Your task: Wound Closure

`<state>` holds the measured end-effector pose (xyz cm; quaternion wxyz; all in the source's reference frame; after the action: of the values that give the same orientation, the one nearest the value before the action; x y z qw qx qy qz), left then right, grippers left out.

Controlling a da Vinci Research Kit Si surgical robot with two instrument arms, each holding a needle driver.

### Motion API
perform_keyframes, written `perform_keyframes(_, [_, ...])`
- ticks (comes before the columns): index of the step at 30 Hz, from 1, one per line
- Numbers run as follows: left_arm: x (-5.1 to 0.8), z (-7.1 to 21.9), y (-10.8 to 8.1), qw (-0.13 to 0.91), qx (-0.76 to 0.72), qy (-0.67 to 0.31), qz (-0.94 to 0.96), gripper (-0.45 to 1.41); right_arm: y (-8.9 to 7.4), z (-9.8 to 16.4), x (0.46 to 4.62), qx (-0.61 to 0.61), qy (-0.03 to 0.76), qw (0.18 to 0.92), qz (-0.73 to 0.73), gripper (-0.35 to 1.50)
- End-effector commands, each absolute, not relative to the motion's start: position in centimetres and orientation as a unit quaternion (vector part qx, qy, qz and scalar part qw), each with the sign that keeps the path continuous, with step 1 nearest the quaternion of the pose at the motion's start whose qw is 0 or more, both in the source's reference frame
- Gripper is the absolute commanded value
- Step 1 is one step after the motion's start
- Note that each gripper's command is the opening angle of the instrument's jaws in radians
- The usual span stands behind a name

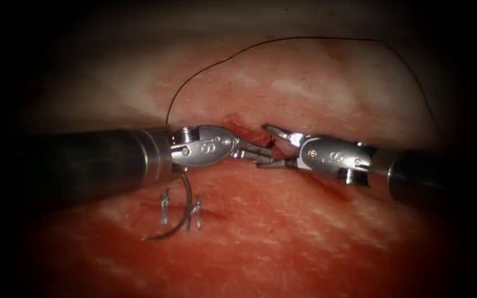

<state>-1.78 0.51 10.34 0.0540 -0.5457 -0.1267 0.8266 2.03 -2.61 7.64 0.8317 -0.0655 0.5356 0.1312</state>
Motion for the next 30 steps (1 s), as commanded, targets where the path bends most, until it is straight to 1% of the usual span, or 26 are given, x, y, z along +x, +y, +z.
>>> perform_keyframes(1, [-1.85, 10.39, 0.46, 0.052, -0.545, -0.128, 0.827, -0.45, -2.61, 7.75, 2.10, -0.067, 0.537, 0.831, 0.129, 1.40])
perform_keyframes(10, [-1.89, 10.31, 0.36, 0.053, -0.538, -0.133, 0.830, -0.45, -2.70, 7.83, 2.22, -0.073, 0.537, 0.831, 0.127, 1.40])
perform_keyframes(16, [-1.97, 10.18, 0.20, 0.040, -0.537, -0.131, 0.832, -0.45, -2.77, 7.87, 2.46, -0.073, 0.546, 0.826, 0.119, 1.38])
perform_keyframes(30, [-1.97, 10.23, 0.20, 0.033, -0.537, -0.136, 0.832, -0.45, -2.75, 7.93, 2.55, -0.077, 0.543, 0.827, 0.121, 1.38])
